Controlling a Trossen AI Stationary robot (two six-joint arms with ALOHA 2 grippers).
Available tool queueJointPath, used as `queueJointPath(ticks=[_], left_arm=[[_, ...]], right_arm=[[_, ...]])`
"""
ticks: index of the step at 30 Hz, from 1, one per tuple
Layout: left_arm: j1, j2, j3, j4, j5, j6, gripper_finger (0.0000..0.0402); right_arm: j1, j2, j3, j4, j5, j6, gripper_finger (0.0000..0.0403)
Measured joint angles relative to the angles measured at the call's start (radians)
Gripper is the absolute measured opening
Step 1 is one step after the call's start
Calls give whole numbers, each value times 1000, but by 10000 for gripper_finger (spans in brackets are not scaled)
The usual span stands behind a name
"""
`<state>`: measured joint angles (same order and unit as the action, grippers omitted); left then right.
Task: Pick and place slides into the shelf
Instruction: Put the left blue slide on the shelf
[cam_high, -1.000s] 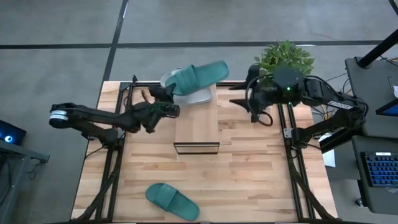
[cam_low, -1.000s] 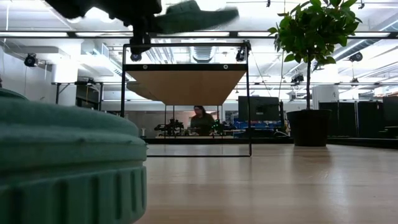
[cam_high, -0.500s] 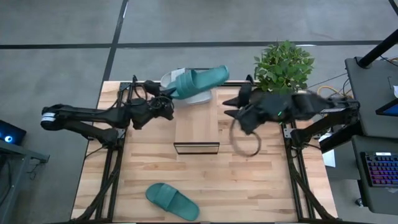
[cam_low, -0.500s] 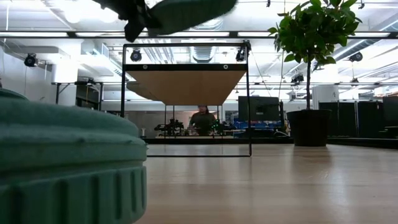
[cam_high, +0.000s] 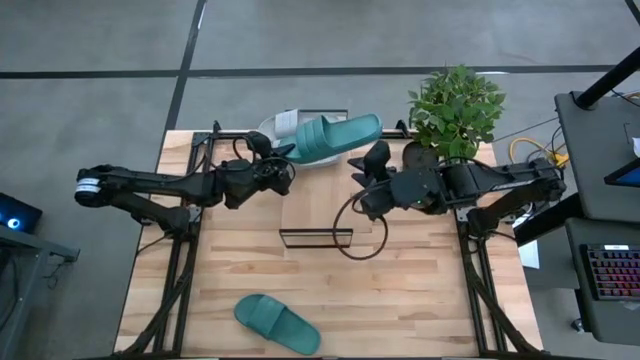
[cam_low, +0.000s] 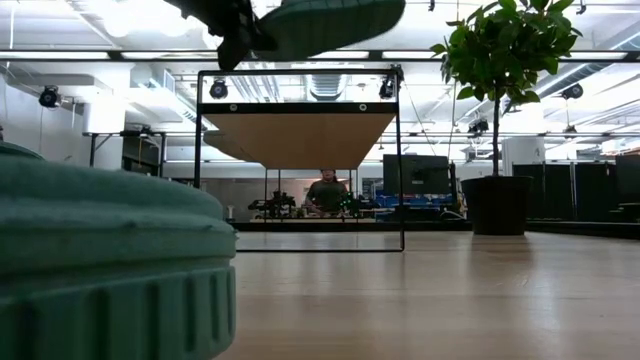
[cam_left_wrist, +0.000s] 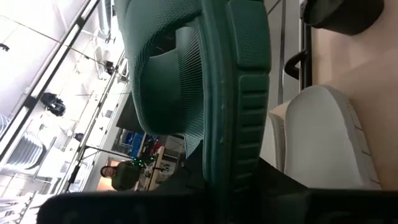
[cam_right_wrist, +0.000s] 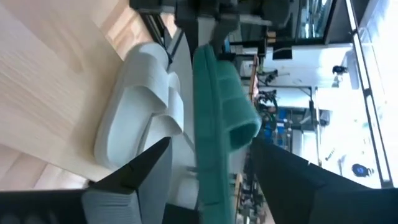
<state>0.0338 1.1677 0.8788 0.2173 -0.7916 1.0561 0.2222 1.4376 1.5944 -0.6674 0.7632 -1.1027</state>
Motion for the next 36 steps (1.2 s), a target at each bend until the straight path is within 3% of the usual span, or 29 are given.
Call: queueJointPath(ticks=[8, 36], left_arm=[[0, 2, 9, -2, 7, -4, 17], [-1, 8, 9, 6, 36, -5, 17]], right_arm=[[-16, 6, 0, 1, 79, -42, 240], [-235, 81, -2, 81, 41, -63, 236]])
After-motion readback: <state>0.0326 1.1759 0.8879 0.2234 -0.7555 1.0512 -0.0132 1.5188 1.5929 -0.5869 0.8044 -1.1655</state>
